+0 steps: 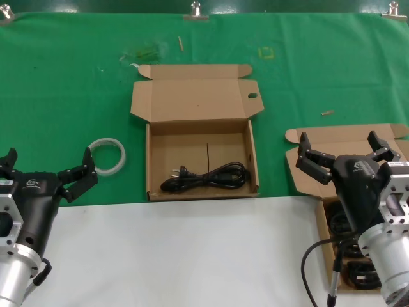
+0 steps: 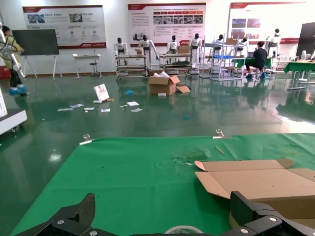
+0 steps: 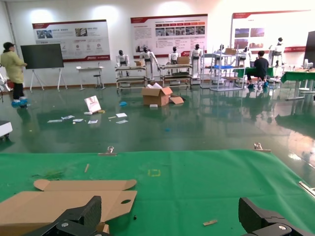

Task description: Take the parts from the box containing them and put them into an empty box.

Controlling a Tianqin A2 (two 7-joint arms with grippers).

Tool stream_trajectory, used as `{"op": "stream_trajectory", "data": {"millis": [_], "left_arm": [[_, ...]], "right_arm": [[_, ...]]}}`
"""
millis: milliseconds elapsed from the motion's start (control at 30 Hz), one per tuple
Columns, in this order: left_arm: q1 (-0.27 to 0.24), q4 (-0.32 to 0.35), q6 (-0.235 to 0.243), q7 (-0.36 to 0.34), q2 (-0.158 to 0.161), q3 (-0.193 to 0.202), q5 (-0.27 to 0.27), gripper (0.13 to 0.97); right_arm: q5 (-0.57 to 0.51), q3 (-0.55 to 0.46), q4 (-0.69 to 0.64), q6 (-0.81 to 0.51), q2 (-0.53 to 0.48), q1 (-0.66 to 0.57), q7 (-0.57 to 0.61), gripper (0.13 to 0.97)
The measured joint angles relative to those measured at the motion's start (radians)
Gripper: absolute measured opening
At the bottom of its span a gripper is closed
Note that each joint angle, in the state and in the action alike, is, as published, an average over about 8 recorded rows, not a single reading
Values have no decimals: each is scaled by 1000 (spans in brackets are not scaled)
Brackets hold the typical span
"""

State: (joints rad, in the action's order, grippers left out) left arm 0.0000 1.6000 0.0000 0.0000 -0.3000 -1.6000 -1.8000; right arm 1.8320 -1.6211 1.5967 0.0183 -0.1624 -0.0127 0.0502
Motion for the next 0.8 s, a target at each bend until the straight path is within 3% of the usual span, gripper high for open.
{"op": "stream_trajectory", "data": {"millis": [800], "left_arm": [[0,0,0,0,0,0,0,965]], "right_arm": [[0,0,0,0,0,0,0,966]]}}
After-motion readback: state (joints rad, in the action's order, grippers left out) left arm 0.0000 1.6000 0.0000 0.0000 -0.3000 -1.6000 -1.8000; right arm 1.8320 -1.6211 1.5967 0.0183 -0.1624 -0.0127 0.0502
